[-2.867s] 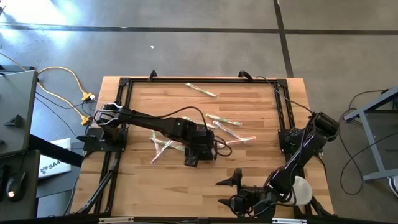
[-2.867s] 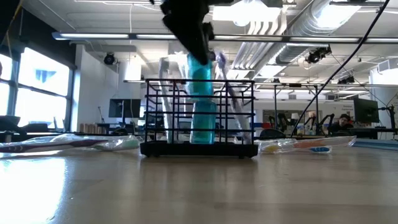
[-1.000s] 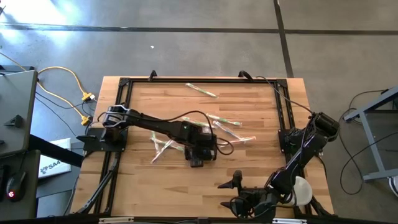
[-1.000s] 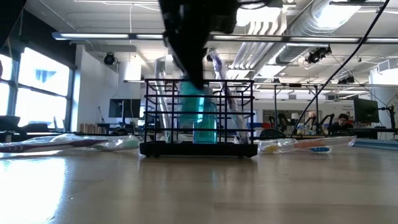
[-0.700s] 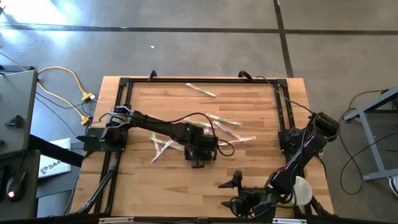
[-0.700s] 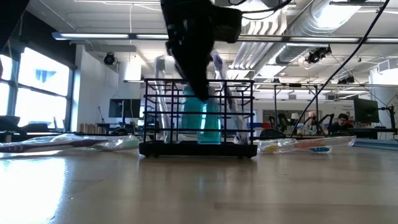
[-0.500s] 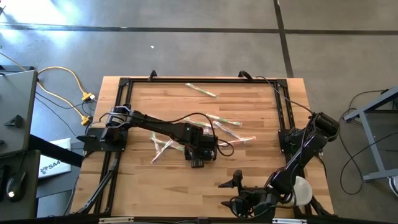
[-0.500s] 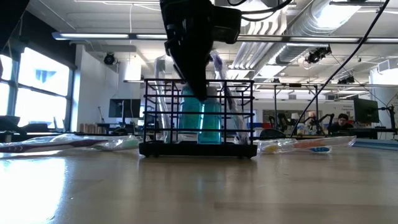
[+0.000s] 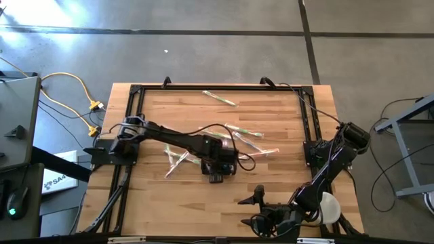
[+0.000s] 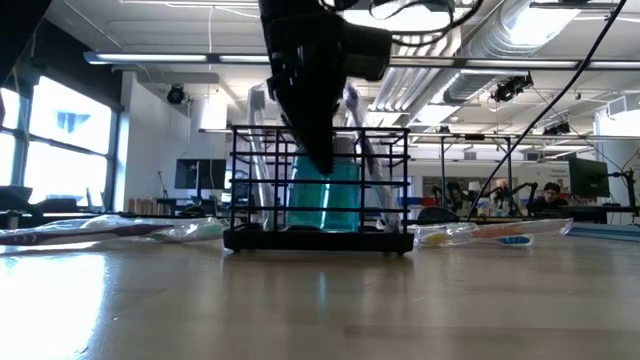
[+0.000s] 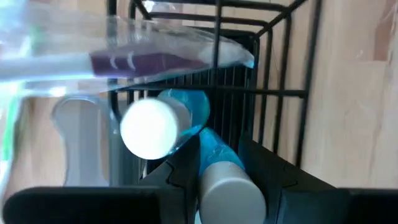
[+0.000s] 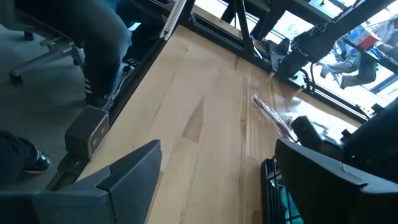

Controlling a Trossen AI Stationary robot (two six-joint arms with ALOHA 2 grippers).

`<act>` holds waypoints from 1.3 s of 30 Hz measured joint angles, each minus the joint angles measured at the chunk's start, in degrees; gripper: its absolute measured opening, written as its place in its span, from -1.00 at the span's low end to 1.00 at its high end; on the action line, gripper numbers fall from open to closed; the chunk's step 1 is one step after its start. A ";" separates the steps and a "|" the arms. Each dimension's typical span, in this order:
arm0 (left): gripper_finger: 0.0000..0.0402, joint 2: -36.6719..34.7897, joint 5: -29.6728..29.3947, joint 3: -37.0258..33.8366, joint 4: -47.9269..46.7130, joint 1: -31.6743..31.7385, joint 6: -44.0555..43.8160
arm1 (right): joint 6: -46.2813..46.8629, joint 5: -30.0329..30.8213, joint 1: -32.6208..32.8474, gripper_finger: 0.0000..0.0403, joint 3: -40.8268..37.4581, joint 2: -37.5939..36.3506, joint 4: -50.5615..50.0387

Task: Pick & Place toothbrushing station
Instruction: Put the mouthwash into the wire organizer

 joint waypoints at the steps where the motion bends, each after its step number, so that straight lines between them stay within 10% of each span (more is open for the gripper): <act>1: -0.53 0.17 0.16 -0.05 -0.40 0.00 0.32 | -0.01 0.02 0.00 0.53 0.00 0.00 0.00; 39: -0.49 0.16 0.60 -0.08 -0.76 -0.02 1.07 | -0.21 0.04 0.00 0.53 0.00 0.00 -0.04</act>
